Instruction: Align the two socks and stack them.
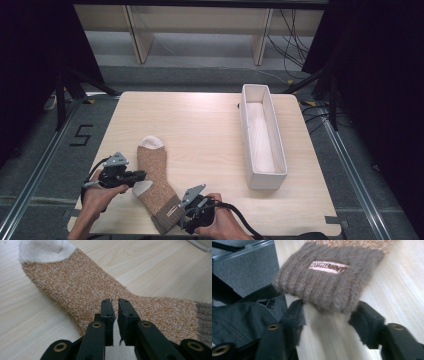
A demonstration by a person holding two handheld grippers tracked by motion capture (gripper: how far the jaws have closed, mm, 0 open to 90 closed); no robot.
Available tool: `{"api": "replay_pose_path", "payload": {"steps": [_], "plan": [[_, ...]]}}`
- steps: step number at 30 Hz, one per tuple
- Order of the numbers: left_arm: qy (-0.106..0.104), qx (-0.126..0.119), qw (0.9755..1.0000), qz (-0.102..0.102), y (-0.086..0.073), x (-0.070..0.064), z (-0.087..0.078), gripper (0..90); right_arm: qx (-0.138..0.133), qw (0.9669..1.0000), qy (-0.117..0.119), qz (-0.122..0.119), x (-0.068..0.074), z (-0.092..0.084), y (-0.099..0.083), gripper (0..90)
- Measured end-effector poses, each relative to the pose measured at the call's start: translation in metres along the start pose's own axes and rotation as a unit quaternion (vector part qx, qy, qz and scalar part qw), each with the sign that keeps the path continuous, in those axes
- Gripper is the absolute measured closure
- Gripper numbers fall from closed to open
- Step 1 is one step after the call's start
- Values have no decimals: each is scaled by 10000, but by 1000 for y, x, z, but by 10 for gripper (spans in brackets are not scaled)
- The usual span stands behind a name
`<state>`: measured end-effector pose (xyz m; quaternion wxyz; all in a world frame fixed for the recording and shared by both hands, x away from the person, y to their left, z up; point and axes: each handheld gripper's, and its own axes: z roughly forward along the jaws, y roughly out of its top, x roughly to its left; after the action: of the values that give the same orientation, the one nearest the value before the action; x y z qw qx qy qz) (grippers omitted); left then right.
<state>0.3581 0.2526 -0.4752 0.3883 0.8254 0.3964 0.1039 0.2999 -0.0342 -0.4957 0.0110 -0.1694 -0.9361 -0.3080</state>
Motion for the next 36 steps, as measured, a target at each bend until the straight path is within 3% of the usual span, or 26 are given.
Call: {"api": "replay_pose_path", "payload": {"steps": [1, 2, 6, 9, 12, 15, 18, 23, 25, 28, 29, 30, 31, 34, 35, 36], "plan": [[-22, -31, 10000, -3, 0, 0, 1, 828, -56, 9998, -10, -189, -2, 2, 1, 617], [-19, 1, 10000, 17, 0, 0, 1, 827, -3, 10000, 47, -76, -1, 3, 1, 661], [-41, -19, 10000, 42, 1, -1, 1, 819, -20, 9999, 9, -134, -5, -3, 0, 794], [-17, -45, 10000, 16, 2, -3, 1, 811, -46, 9996, -126, -258, -13, -13, -1, 806], [-84, -23, 9999, 100, 4, -7, 3, 810, 13, 9996, -216, -170, -26, -29, -5, 805], [-112, -10, 9998, 144, 5, -10, 5, 810, -141, 9993, -331, 119, -44, -40, -10, 804], [-112, -53, 9999, 100, 5, -11, 7, 811, -104, 9986, -464, 220, -59, -46, -13, 804], [-92, -36, 9999, 95, 4, -7, 6, 810, -112, 9966, -630, 510, -76, -53, -17, 788], [-32, -67, 10000, 17, 3, -7, 7, 809, -114, 9957, -653, 649, -80, -55, -19, 726], [-6, -81, 10000, 3, 2, -3, 5, 805, -311, 9936, -711, 822, -79, -62, -19, 627], [26, -128, 9999, -24, 2, -2, 4, 803, -405, 9912, -792, 976, -78, -66, -19, 602], [47, -130, 9999, -59, 1, 0, 3, 801, -427, 9922, -805, 854, -79, -71, -19, 592], [49, -124, 9999, -93, 0, 0, 3, 799, -432, 9911, -858, 920, -76, -76, -19, 586], [76, -165, 9997, -133, -2, 4, 1, 788, -613, 9927, -718, 749, -65, -85, -19, 578], [127, -268, 9993, -206, -3, 4, 3, 786, -536, 9928, -675, 827, -57, -88, -19, 581], [115, -238, 9994, -240, -3, 5, 3, 786, -654, 9944, -588, 578, -54, -87, -19, 587]]}}
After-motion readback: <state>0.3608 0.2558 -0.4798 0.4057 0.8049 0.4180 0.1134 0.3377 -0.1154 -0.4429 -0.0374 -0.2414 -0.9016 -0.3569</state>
